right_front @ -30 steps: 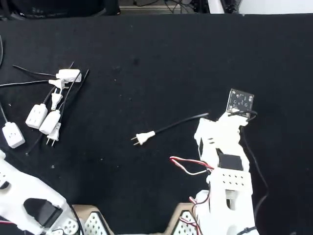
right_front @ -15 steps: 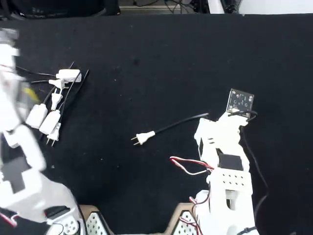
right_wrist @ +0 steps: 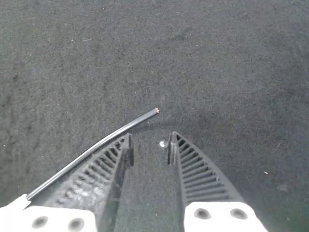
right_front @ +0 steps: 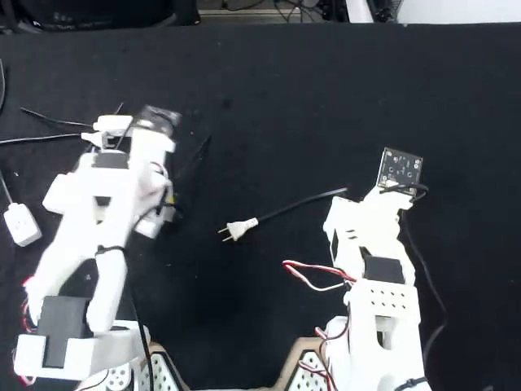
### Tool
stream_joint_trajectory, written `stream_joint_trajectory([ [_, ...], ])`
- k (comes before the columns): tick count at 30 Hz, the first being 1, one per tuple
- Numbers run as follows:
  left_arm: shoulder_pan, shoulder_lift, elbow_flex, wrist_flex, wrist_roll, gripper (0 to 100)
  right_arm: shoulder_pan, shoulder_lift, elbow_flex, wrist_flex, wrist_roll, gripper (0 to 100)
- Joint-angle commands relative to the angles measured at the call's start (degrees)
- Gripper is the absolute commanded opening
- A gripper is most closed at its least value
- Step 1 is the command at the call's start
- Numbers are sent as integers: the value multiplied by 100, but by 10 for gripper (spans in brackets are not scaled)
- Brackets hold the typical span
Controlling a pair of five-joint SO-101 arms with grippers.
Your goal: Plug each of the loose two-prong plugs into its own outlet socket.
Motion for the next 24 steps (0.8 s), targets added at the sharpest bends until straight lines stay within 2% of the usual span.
stream_joint_trajectory([
  [1,418,-255,163,-352,70,106,-18,-154,-321,-123,-35,121],
  [5,295,-299,171,-334,70,217,-26,-154,-321,-123,-35,121],
  [14,-892,-246,-681,220,-26,224,-26,-154,-321,-123,-35,121],
  [18,-1376,-220,-365,-316,-633,224,-35,-154,-321,-123,-35,121],
  [24,-1560,35,602,-1468,-721,224,-44,-154,-321,-123,-35,121],
])
